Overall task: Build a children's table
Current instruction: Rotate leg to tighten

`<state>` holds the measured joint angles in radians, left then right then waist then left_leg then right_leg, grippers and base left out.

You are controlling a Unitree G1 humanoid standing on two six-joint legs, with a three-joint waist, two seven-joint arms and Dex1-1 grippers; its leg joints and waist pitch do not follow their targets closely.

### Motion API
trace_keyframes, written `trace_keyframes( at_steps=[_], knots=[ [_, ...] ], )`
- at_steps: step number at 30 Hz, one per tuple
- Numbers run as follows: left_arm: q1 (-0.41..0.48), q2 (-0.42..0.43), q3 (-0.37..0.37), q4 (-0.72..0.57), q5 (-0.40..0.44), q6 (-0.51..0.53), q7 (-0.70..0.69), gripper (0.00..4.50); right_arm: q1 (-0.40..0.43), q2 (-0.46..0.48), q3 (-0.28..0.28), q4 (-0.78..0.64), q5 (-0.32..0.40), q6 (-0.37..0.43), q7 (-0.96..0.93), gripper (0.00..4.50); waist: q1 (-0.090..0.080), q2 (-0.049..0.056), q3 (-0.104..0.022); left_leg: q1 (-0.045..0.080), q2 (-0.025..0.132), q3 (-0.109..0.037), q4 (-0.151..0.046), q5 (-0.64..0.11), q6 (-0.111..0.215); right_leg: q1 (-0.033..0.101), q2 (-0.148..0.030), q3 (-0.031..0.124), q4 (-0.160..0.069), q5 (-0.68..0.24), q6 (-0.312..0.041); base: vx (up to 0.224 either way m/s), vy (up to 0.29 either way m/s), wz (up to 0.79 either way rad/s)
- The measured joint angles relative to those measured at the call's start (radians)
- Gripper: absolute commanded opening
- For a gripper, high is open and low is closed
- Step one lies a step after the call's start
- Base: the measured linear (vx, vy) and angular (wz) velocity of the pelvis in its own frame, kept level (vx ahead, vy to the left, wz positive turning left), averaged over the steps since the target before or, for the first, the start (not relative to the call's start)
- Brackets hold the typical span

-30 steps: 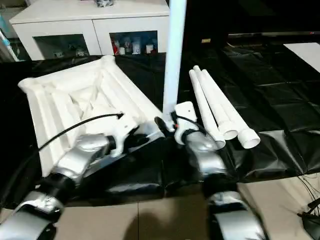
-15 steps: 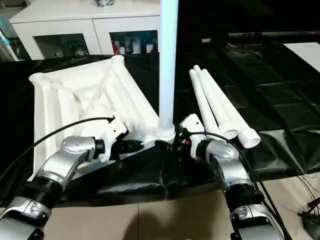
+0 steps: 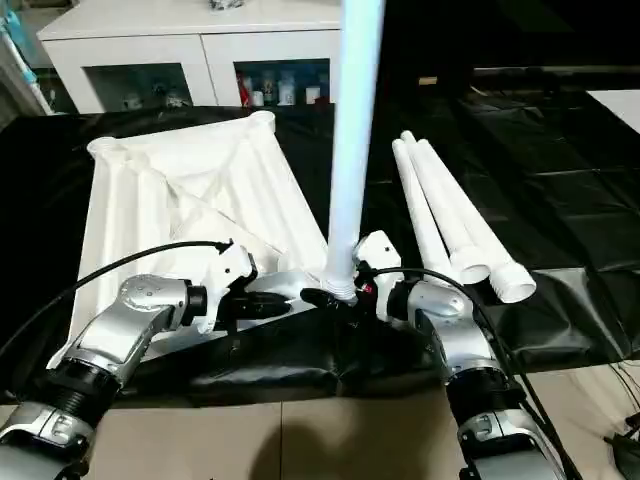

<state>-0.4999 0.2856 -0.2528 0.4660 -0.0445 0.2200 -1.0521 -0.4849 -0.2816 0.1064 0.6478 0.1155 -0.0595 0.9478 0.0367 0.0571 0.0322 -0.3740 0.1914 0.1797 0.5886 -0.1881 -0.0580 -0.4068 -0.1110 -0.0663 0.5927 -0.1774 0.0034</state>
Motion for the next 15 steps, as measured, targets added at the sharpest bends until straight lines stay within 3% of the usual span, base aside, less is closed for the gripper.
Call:
trace_keyframes(
  at_steps=[15],
  knots=[
    [0.008, 0.013, 0.000, -0.010, 0.000, 0.001, -0.019, 0.00, 0.000, -0.008, -0.002, 0.003, 0.000, -0.013, 0.002, 2.87, 0.001, 0.000, 0.000, 0.000, 0.000, 0.000, 0.001, 0.000, 0.000, 0.000, 0.000, 0.000, 0.001, 0.000, 0.000, 0.000, 0.000, 0.00]
  ],
)
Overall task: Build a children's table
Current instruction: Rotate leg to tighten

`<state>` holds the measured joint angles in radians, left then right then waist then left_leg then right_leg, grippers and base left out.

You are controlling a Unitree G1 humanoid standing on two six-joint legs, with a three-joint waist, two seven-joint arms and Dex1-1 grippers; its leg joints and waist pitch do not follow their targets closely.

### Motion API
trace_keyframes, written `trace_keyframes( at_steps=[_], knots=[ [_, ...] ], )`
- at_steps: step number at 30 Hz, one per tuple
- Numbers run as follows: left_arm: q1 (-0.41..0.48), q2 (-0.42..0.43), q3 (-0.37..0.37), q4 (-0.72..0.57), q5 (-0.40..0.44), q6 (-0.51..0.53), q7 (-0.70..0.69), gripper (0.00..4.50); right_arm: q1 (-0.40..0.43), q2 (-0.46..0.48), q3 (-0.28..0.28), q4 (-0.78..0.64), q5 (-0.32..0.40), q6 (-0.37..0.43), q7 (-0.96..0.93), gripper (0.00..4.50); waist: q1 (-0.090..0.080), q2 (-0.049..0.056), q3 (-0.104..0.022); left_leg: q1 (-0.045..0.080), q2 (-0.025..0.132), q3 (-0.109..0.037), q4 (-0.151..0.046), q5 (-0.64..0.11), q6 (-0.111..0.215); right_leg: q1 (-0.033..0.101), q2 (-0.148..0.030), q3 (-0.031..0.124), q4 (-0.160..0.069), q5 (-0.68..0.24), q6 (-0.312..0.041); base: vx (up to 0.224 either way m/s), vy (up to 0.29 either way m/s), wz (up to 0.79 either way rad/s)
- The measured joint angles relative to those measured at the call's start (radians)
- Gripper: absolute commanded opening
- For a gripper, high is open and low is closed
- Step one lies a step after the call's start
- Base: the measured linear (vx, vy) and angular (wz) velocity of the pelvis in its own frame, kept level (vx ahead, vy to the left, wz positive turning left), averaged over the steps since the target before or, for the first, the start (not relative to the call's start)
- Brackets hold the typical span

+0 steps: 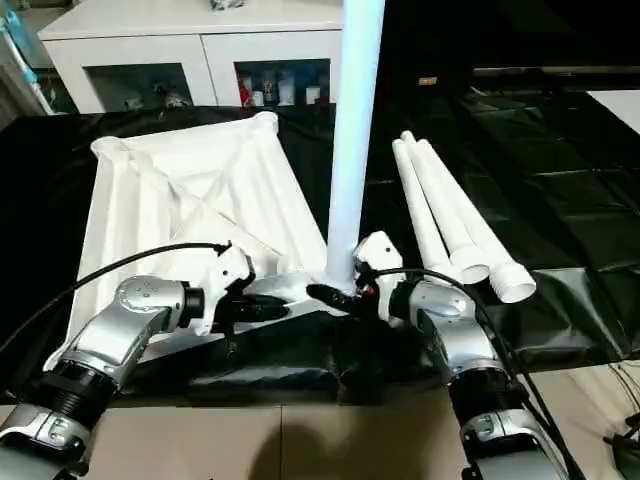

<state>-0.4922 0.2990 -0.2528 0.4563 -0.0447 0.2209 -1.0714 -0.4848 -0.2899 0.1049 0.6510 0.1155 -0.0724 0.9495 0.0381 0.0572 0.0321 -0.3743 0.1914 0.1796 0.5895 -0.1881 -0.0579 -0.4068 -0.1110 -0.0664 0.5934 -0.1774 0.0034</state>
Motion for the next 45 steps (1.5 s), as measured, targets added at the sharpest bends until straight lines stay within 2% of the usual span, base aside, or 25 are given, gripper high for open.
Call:
trace_keyframes(
  at_steps=[11, 16, 23, 27, 29, 32, 40, 41, 43, 45],
  knots=[
    [0.000, 0.003, 0.000, 0.000, 0.000, 0.004, -0.003, 0.00, 0.000, 0.004, 0.000, 0.002, 0.000, -0.001, -0.004, 2.72, -0.001, 0.000, 0.000, 0.000, 0.000, 0.000, 0.001, 0.000, 0.000, 0.000, 0.000, 0.000, 0.001, 0.000, 0.000, 0.000, 0.000, 0.00],
    [-0.005, -0.014, 0.002, 0.010, 0.001, 0.010, 0.036, 0.00, 0.000, 0.050, -0.022, 0.028, -0.001, -0.005, -0.102, 2.72, -0.009, 0.000, 0.000, 0.001, 0.000, 0.000, 0.002, 0.000, 0.000, 0.001, 0.000, 0.000, 0.002, 0.001, -0.001, 0.000, 0.000, 0.00],
    [-0.094, -0.125, 0.010, 0.139, 0.047, 0.035, 0.230, 0.00, -0.060, 0.179, -0.097, 0.112, -0.038, 0.044, -0.476, 2.72, -0.014, 0.000, 0.000, 0.006, 0.000, 0.000, 0.002, -0.004, -0.006, 0.005, 0.000, 0.001, 0.002, 0.001, -0.002, 0.000, 0.000, 0.00],
    [-0.229, -0.269, 0.019, 0.336, 0.077, 0.048, 0.440, 0.00, -0.176, 0.234, -0.160, 0.244, -0.069, 0.087, -0.797, 2.72, -0.004, 0.000, 0.000, 0.006, -0.002, 0.001, 0.002, -0.003, -0.006, 0.009, 0.000, 0.004, 0.000, 0.001, -0.002, 0.000, 0.000, 0.00],
    [-0.272, -0.315, 0.023, 0.414, 0.080, 0.031, 0.498, 0.00, -0.211, 0.240, -0.180, 0.290, -0.072, 0.094, -0.891, 2.72, -0.001, 0.000, 0.000, 0.006, -0.003, 0.005, 0.001, -0.003, -0.006, 0.010, -0.001, 0.007, -0.001, -0.001, 0.002, 0.000, 0.000, 0.00],
    [-0.299, -0.345, 0.023, 0.465, 0.082, 0.000, 0.521, 0.00, -0.226, 0.243, -0.194, 0.312, -0.073, 0.088, -0.945, 2.72, 0.000, 0.001, -0.001, 0.005, -0.003, 0.006, 0.001, -0.003, -0.006, 0.011, -0.001, 0.010, -0.002, 0.000, 0.000, 0.000, 0.000, 0.00],
    [-0.331, -0.353, 0.029, 0.543, 0.085, -0.070, 0.522, 0.00, -0.255, 0.252, -0.226, 0.359, -0.077, 0.059, -0.972, 2.72, -0.001, 0.002, -0.001, 0.002, -0.003, 0.006, 0.001, -0.003, -0.005, 0.011, -0.002, 0.009, -0.002, 0.001, -0.002, 0.000, 0.000, 0.00],
    [-0.331, -0.353, 0.030, 0.548, 0.085, -0.077, 0.522, 0.00, -0.255, 0.252, -0.227, 0.362, -0.077, 0.057, -0.972, 3.07, -0.001, 0.002, -0.001, 0.002, -0.003, 0.005, 0.001, -0.003, -0.005, 0.011, -0.002, 0.009, -0.002, 0.001, -0.002, 0.000, 0.000, 0.00],
    [-0.333, -0.351, 0.033, 0.556, 0.088, -0.089, 0.527, 0.00, -0.255, 0.256, -0.230, 0.365, -0.070, 0.044, -0.964, 3.42, -0.003, 0.002, -0.001, 0.002, -0.003, 0.005, 0.001, -0.003, -0.005, 0.011, -0.002, 0.008, -0.002, 0.001, -0.002, 0.000, 0.000, 0.00],
    [-0.343, -0.339, 0.051, 0.575, 0.092, -0.095, 0.563, 0.00, -0.253, 0.291, -0.230, 0.364, -0.067, 0.032, -0.948, 3.61, -0.017, 0.001, -0.001, 0.001, -0.002, 0.005, 0.001, -0.003, -0.006, 0.009, -0.001, 0.007, -0.002, 0.001, -0.002, 0.000, 0.000, 0.00]
  ],
)
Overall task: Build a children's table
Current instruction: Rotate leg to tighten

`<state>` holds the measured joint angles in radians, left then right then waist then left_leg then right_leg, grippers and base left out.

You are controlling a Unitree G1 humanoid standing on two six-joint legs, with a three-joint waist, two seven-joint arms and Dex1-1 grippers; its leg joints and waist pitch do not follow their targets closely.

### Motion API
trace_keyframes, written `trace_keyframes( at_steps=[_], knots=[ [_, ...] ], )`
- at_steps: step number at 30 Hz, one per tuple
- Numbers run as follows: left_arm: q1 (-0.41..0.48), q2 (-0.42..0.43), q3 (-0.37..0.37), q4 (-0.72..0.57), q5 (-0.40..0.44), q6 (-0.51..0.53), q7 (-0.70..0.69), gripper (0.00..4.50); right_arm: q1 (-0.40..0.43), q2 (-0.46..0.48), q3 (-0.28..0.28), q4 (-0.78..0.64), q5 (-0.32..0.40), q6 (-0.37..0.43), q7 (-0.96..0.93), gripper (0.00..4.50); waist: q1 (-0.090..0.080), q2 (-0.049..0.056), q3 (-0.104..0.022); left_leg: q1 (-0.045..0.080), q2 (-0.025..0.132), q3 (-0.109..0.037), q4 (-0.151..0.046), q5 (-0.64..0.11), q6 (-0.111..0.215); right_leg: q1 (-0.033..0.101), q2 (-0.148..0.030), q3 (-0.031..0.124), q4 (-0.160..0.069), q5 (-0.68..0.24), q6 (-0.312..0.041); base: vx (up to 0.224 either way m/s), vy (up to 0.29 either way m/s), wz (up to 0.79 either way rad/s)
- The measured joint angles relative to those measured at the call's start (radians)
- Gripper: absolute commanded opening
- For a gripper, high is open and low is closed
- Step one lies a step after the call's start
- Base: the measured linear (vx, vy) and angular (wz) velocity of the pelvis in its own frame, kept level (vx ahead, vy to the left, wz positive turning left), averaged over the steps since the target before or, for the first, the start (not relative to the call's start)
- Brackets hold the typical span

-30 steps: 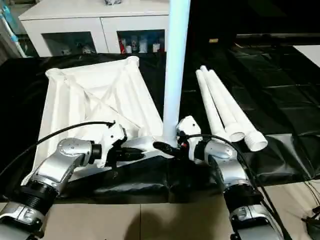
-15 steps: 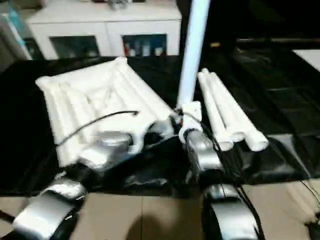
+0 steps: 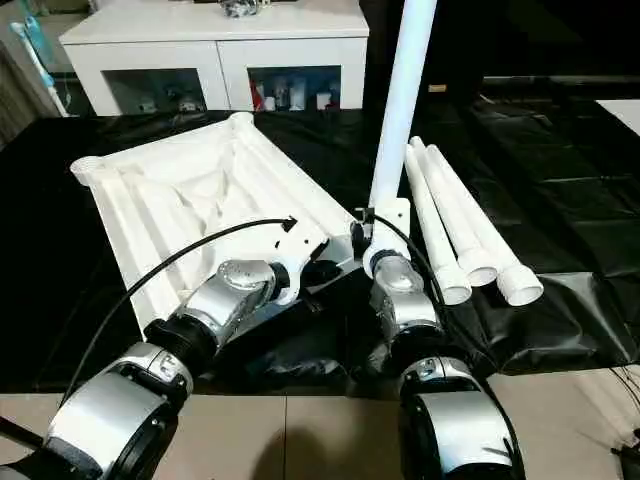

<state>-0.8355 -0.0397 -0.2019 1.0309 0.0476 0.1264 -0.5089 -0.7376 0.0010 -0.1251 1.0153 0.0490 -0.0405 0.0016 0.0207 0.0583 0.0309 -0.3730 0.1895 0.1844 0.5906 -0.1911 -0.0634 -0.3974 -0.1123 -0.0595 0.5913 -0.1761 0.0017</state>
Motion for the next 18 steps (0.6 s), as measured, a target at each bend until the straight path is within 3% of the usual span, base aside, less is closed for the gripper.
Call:
trace_keyframes(
  at_steps=[3, 5, 9, 12, 18],
  knots=[
    [-0.005, 0.005, 0.010, 0.008, 0.002, -0.006, 0.024, 0.00, 0.004, 0.008, 0.007, 0.000, -0.002, -0.016, 0.025, 3.86, -0.016, 0.000, 0.000, -0.004, 0.000, -0.006, 0.000, 0.000, 0.000, -0.003, 0.000, -0.005, -0.003, 0.000, 0.000, 0.000, 0.000, 0.00],
    [-0.010, 0.004, 0.009, 0.015, 0.003, -0.017, 0.023, 0.00, 0.006, 0.005, 0.012, -0.007, -0.005, -0.020, 0.024, 4.06, -0.016, 0.000, 0.000, -0.005, 0.000, -0.006, 0.000, 0.000, 0.000, -0.004, 0.000, -0.005, -0.003, 0.001, -0.001, 0.000, 0.000, 0.00],
    [-0.022, -0.004, 0.009, 0.037, 0.008, -0.044, 0.020, 0.00, 0.078, -0.020, 0.040, -0.137, -0.019, -0.012, 0.040, 4.06, -0.008, 0.002, 0.000, -0.009, 0.001, -0.006, 0.000, 0.000, 0.000, -0.005, 0.000, -0.006, -0.003, 0.001, -0.001, 0.000, 0.000, 0.00],
    [-0.027, -0.005, 0.033, 0.047, -0.003, -0.072, 0.018, 0.55, 0.130, -0.034, 0.063, -0.263, -0.029, -0.001, 0.066, 4.14, -0.001, 0.006, 0.003, -0.012, 0.001, -0.006, 0.000, 0.007, 0.011, -0.007, 0.000, -0.006, -0.003, 0.001, -0.001, 0.000, 0.000, 0.00],
    [-0.058, 0.018, 0.114, 0.046, -0.075, -0.113, 0.009, 0.96, 0.217, -0.054, 0.085, -0.423, -0.048, 0.044, 0.068, 4.14, 0.014, 0.004, 0.007, -0.016, 0.001, -0.004, 0.000, 0.007, 0.012, -0.010, 0.000, -0.006, -0.007, 0.001, 0.000, 0.000, 0.000, 0.00]
  ],
)
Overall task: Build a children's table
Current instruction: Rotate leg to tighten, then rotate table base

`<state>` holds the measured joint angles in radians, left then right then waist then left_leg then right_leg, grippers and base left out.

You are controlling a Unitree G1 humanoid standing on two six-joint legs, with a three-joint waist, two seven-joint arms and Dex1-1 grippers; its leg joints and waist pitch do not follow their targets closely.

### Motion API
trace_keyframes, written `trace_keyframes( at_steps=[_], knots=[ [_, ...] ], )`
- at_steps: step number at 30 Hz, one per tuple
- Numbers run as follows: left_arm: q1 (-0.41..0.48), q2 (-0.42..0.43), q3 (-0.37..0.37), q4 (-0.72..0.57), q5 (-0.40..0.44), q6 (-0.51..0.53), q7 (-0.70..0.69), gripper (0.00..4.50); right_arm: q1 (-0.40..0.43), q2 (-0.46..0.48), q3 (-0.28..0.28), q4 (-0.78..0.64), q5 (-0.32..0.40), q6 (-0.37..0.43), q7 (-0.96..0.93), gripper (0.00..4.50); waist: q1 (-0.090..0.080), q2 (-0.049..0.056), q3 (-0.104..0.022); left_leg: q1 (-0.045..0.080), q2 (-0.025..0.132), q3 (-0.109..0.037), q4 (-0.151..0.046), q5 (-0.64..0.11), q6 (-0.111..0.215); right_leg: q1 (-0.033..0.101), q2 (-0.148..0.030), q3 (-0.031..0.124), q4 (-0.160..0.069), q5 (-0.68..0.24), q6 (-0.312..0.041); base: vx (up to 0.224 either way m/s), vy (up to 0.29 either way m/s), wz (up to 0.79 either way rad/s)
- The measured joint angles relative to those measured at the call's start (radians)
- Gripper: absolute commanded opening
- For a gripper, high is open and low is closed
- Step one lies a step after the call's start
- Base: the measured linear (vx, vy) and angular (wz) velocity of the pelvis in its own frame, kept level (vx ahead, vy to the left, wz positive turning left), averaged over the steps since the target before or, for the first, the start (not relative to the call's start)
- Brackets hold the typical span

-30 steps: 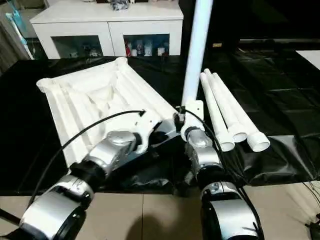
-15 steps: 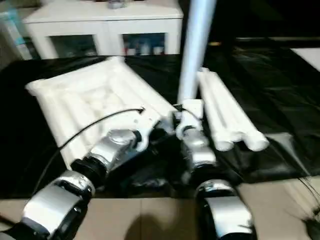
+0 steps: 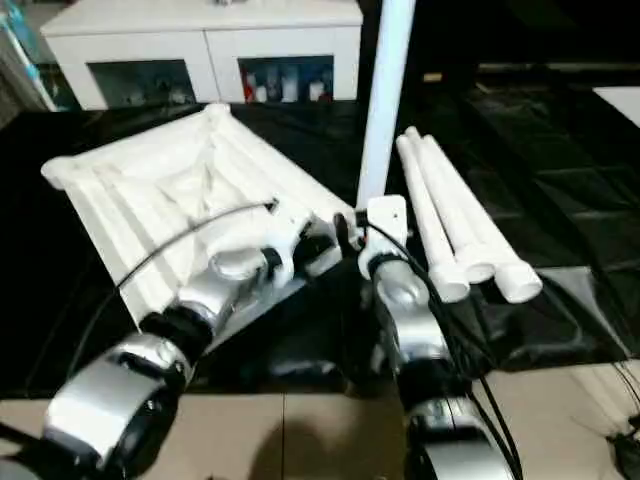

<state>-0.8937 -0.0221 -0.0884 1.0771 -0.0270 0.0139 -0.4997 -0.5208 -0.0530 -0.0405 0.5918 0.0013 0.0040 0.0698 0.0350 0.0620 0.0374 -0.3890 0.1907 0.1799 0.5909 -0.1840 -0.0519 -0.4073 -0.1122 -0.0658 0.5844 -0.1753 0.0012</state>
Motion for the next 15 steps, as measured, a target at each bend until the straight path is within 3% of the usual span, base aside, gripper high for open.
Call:
trace_keyframes(
  at_steps=[8, 11, 15],
  knots=[
    [-0.012, 0.158, 0.055, -0.149, -0.016, 0.020, 0.000, 1.43, 0.091, -0.043, 0.050, -0.216, -0.017, 0.159, 0.059, 4.14, 0.001, 0.003, 0.002, -0.001, 0.000, 0.001, -0.001, -0.001, 0.001, 0.000, 0.000, 0.000, -0.002, 0.000, 0.000, 0.000, 0.000, 0.00],
    [0.046, 0.319, 0.085, -0.305, -0.012, 0.092, -0.009, 1.43, 0.158, -0.059, 0.078, -0.333, -0.017, 0.224, 0.082, 4.14, -0.009, 0.001, 0.003, 0.000, 0.002, 0.001, -0.001, -0.001, 0.001, -0.002, 0.003, 0.001, -0.001, 0.000, 0.000, 0.000, 0.000, 0.00],
    [0.100, 0.499, 0.152, -0.408, 0.034, 0.158, 0.016, 1.43, 0.200, -0.099, 0.069, -0.377, -0.026, 0.299, 0.085, 4.14, 0.001, 0.001, 0.003, 0.001, 0.003, 0.001, -0.001, 0.000, -0.001, -0.001, 0.003, 0.001, 0.000, -0.001, 0.001, 0.000, 0.000, 0.00]
  ],
)
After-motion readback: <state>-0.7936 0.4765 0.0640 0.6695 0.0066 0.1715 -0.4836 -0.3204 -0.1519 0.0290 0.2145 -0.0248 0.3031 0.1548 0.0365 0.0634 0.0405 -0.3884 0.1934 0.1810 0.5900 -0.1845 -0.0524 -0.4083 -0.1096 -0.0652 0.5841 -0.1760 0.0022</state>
